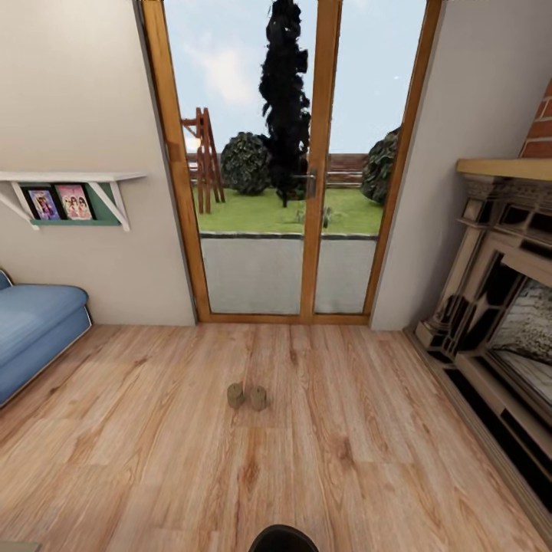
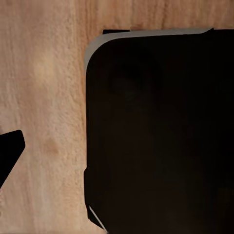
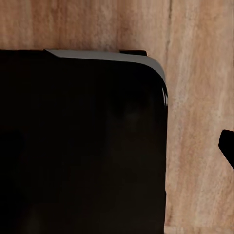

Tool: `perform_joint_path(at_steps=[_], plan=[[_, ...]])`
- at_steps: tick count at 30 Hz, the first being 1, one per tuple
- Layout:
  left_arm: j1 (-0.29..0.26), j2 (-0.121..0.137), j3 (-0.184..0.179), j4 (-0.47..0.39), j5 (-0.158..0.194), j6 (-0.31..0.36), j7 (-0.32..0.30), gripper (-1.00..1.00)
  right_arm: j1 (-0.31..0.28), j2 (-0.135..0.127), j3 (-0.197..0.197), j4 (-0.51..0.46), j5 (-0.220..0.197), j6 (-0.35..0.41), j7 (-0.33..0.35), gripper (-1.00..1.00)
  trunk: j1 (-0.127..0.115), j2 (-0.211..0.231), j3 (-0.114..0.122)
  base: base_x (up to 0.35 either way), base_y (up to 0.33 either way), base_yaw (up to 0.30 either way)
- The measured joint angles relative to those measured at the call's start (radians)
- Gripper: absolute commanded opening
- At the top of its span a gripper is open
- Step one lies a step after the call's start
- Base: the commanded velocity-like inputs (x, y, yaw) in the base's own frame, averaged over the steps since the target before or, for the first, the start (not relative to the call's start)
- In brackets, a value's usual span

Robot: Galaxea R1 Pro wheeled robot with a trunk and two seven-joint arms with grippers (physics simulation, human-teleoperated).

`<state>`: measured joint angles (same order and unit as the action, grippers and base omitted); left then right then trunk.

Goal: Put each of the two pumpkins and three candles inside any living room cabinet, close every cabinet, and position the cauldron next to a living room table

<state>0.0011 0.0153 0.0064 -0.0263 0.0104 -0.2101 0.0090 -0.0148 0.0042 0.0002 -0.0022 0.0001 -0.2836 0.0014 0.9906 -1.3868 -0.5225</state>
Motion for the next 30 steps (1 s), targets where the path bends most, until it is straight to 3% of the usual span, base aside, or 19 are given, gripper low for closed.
perform_joint_path(at_steps=[3,5,8,11,13,15,17,20,23,24,26,30], plan=[[-0.004,0.003,-0.001,-0.022,0.000,0.002,-0.003,1.00,0.000,-0.001,0.000,0.000,0.001,-0.054,-0.003,1.00,-0.011,0.021,0.010,0.000,0.000,0.000],[-0.006,0.004,-0.001,-0.081,0.002,0.008,-0.006,1.00,0.000,-0.002,-0.001,0.000,0.003,-0.108,-0.005,1.00,-0.019,0.035,0.016,0.000,0.000,0.000],[-0.007,0.006,-0.001,-0.156,0.012,0.014,-0.007,1.00,0.000,-0.003,-0.001,0.002,0.002,-0.127,-0.007,1.00,-0.031,0.056,0.025,0.000,0.000,0.000],[-0.007,0.009,-0.001,-0.286,0.036,0.123,-0.008,1.00,0.000,-0.002,0.000,-0.001,0.004,-0.086,-0.008,1.00,-0.042,0.077,0.035,0.000,0.000,0.000],[-0.008,0.012,0.000,-0.394,0.046,0.253,-0.007,1.00,-0.001,-0.003,0.001,-0.030,0.005,-0.038,-0.008,1.00,-0.050,0.091,0.041,0.000,0.000,0.000],[-0.008,0.017,0.000,-0.510,0.051,0.377,-0.006,1.00,-0.002,-0.003,0.001,-0.123,0.006,0.036,-0.008,1.00,-0.057,0.105,0.047,0.000,0.000,0.000],[-0.008,0.019,0.001,-0.592,0.052,0.447,-0.005,1.00,-0.002,-0.006,0.001,-0.220,0.005,0.122,-0.008,1.00,-0.065,0.119,0.054,0.000,0.000,0.000],[-0.017,0.020,0.003,-0.748,0.053,0.575,-0.004,1.00,-0.003,-0.004,0.000,-0.481,0.002,0.344,-0.008,1.00,-0.077,0.140,0.063,0.000,0.000,0.000],[-0.025,0.020,0.005,-0.806,0.052,0.656,-0.003,1.00,-0.002,-0.003,0.001,-0.627,0.003,0.468,-0.008,1.00,-0.088,0.161,0.072,0.000,0.000,0.000],[-0.051,0.020,0.006,-0.824,0.052,0.708,-0.002,1.00,-0.002,-0.002,0.001,-0.704,0.004,0.547,-0.009,1.00,-0.092,0.168,0.076,0.000,0.000,0.000],[-0.108,0.020,0.006,-0.824,0.055,0.753,0.000,1.00,-0.002,0.000,0.001,-0.794,0.007,0.628,-0.009,1.00,-0.100,0.182,0.082,0.000,0.000,0.000],[-0.208,0.020,0.006,-0.758,0.053,0.778,0.001,1.00,-0.006,0.007,0.002,-0.913,0.006,0.685,-0.010,1.00,-0.115,0.210,0.094,0.000,0.000,0.000]])
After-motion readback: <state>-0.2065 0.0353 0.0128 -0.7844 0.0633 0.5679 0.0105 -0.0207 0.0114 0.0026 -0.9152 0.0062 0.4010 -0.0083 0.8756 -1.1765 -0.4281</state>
